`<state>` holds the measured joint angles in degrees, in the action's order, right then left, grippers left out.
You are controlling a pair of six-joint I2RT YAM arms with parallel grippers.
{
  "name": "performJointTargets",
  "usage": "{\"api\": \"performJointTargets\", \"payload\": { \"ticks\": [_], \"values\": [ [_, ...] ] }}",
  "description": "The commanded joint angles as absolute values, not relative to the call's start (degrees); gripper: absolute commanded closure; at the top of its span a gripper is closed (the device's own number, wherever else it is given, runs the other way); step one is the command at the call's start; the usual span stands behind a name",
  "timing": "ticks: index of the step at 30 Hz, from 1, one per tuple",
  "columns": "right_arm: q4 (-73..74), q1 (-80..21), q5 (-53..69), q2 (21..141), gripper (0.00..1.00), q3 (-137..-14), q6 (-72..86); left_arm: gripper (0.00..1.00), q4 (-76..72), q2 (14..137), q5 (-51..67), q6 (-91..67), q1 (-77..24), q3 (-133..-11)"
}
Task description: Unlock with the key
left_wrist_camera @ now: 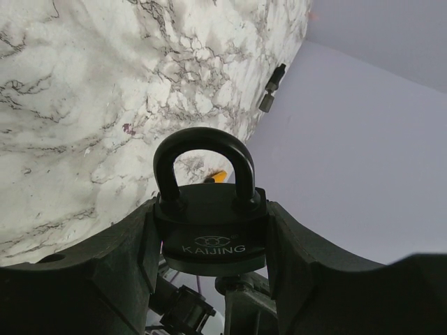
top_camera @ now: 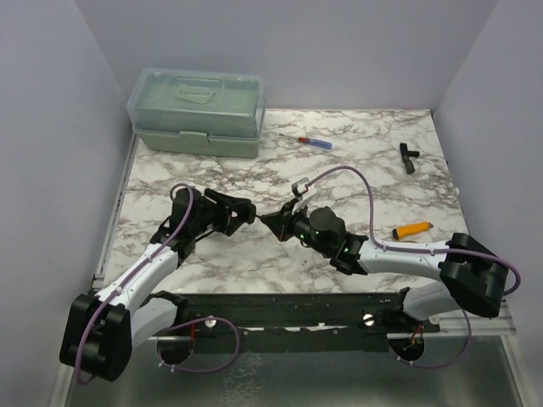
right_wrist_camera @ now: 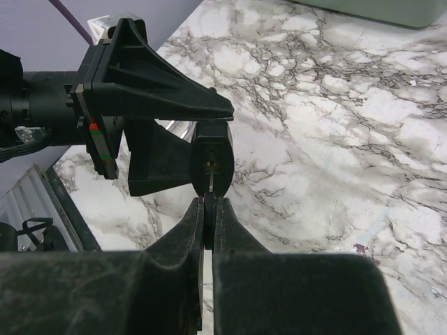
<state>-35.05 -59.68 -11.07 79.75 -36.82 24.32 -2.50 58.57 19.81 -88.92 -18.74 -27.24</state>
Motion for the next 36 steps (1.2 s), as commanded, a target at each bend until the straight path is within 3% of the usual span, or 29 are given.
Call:
{"api": "performJointTargets", "payload": {
  "ticks": [1, 13, 23, 36],
  "values": [
    [-39.1, -60.0, -11.0, 81.8, 0.99, -39.8, 26.8, 1.00, -10.5, 55.5, 25.4, -91.4, -19.7, -27.0],
    [-34.8, -60.1, -5.8, 81.8, 0.99, -43.1, 33.0, 1.00, -17.5, 52.2, 24.1, -91.4, -19.7, -25.3],
    [-37.5, -60.7, -10.0, 82.0, 0.99, -41.4, 16.0, 1.00, -18.1, 54.0, 27.2, -93.1, -19.7, -26.4],
    [-37.4, -60.7, -10.1, 80.7, 0.99, -40.7, 17.4, 1.00, -17.3, 55.4, 27.4, -93.1, -19.7, -26.8]
  ]
}}
